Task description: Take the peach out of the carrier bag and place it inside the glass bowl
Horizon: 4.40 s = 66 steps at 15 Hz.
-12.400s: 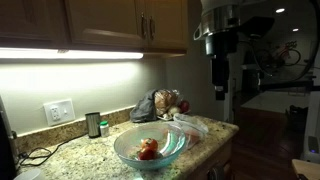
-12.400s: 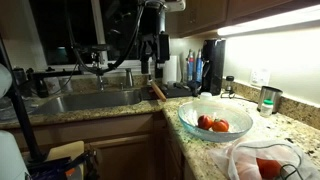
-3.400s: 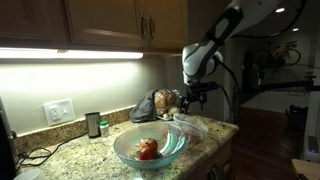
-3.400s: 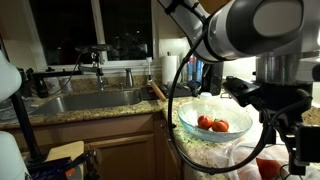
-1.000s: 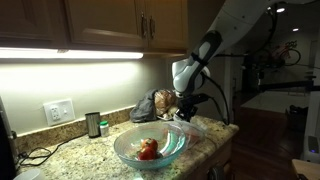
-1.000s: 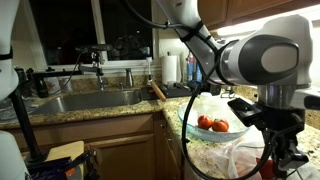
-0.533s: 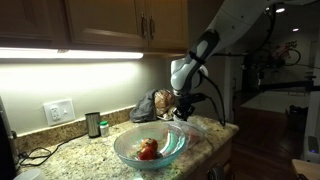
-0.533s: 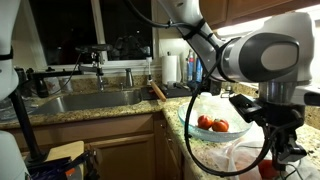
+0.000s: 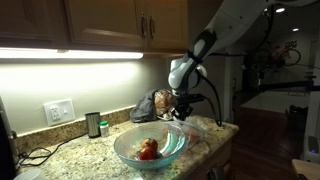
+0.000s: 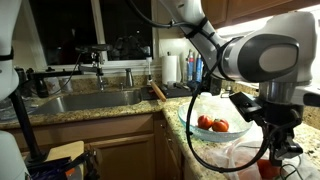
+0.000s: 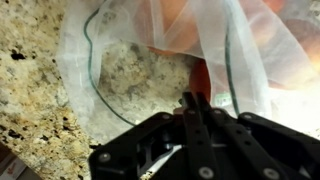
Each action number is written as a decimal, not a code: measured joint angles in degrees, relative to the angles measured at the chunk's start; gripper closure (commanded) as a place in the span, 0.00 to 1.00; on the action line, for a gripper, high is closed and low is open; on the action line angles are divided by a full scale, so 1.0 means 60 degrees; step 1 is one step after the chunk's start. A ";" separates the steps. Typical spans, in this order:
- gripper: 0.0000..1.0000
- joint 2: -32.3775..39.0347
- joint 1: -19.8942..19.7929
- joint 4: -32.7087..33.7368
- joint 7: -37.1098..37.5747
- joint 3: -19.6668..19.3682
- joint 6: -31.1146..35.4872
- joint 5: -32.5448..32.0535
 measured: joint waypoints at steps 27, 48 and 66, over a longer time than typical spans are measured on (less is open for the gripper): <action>0.93 0.0744 -0.0660 0.1117 -0.1294 0.0543 -0.0304 0.1372; 0.42 0.0743 -0.1054 0.1402 -0.2396 0.0798 -0.1262 0.2290; 0.00 0.0877 -0.1124 0.1401 -0.2515 0.1000 -0.1559 0.2568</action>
